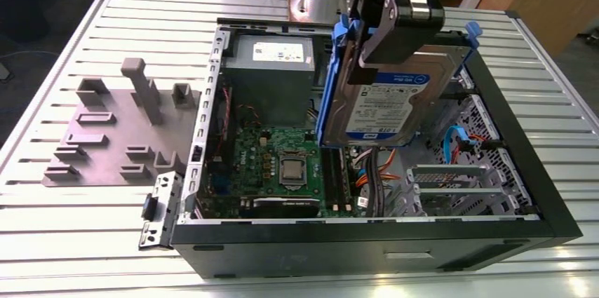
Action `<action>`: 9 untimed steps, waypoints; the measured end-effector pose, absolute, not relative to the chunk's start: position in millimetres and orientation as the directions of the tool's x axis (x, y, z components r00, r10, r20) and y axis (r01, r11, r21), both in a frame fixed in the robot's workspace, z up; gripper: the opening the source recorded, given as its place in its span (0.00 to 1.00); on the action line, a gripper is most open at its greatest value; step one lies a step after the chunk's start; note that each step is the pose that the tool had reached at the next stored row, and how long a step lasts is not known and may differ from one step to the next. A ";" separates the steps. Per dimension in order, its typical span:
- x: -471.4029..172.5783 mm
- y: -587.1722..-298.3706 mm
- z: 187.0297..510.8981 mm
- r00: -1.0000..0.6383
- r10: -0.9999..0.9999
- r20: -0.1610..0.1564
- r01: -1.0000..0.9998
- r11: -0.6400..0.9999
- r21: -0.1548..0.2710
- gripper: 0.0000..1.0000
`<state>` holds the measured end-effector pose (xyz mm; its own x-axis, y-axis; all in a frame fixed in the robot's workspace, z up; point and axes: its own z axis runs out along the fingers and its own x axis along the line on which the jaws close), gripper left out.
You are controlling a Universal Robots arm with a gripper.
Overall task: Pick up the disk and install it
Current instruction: 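Insert the disk into the insertion slot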
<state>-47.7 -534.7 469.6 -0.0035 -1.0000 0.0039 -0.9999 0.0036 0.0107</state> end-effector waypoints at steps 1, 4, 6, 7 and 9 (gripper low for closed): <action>-47.6 -534.8 469.6 -0.003 -1.000 0.004 -1.000 0.003 0.011 0.36; -47.6 -534.8 469.5 -0.003 -1.000 0.004 -1.000 0.003 0.011 0.36; -47.6 -534.9 469.5 -0.003 -1.000 0.004 -1.000 0.003 0.011 0.36; -47.6 -534.9 469.4 -0.003 -1.000 0.004 -1.000 0.004 0.011 0.36; -47.5 -534.9 469.4 -0.003 -1.000 0.004 -1.000 0.003 0.011 0.36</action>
<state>-47.5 -534.9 469.4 -0.0034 -1.0000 0.0038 -0.9999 0.0035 0.0106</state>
